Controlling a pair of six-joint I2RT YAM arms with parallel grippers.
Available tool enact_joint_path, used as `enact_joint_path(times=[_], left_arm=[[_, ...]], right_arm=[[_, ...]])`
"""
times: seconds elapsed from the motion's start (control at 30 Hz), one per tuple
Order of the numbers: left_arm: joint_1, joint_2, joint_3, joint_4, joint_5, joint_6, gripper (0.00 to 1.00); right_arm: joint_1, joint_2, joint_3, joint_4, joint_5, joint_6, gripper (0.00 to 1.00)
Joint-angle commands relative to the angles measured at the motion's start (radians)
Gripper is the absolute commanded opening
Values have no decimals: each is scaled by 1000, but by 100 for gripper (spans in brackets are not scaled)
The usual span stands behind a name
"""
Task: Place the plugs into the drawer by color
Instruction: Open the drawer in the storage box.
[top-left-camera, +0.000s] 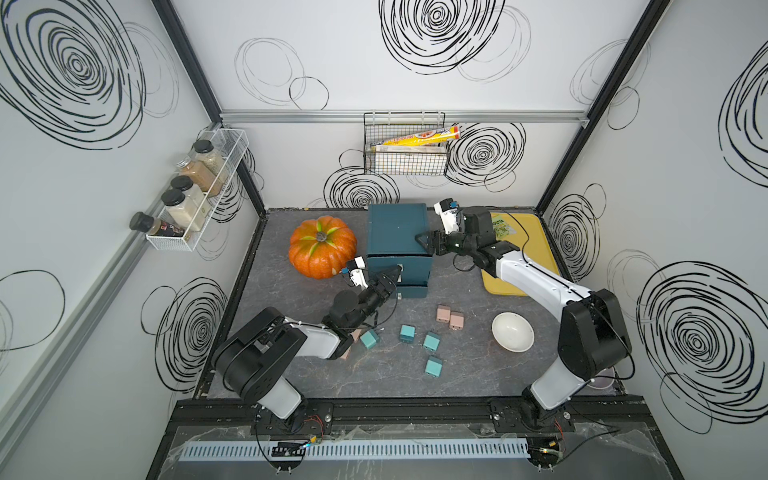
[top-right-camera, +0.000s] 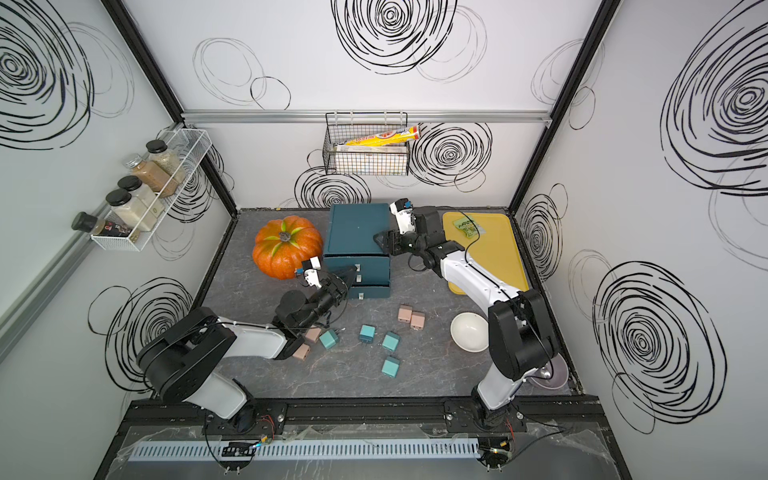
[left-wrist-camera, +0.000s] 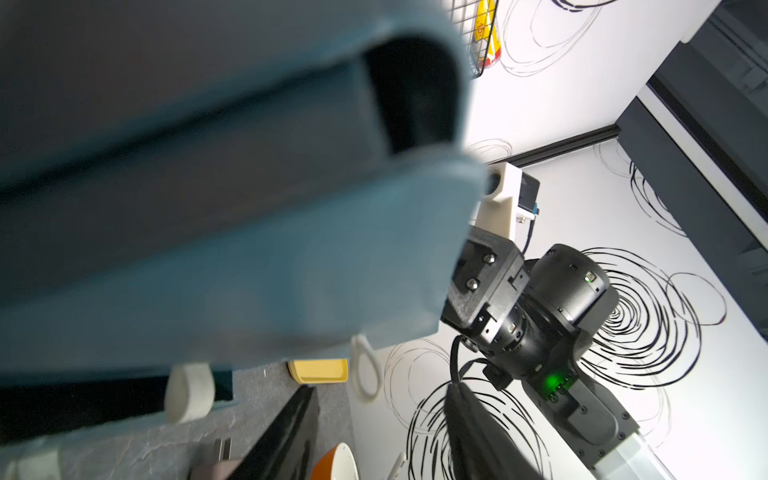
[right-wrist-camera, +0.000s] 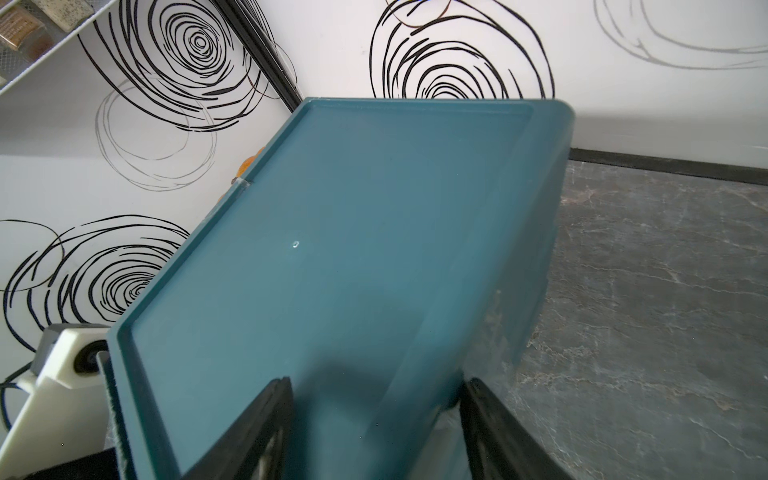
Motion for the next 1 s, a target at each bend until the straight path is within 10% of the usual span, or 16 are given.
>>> enact_joint_path(times=[0.0,0.23,0.97], left_arm=[[7,37,60,-5,23,25,40],[24,78,89,-17,82,26,0],[-186,-384,-257,-193,59,98,0]], right_arm=[[4,17,-37,-95,-4,-34,68],[4,9,-45,-90,1,-35,68],[4,28,-26,-98,5,-34,68]])
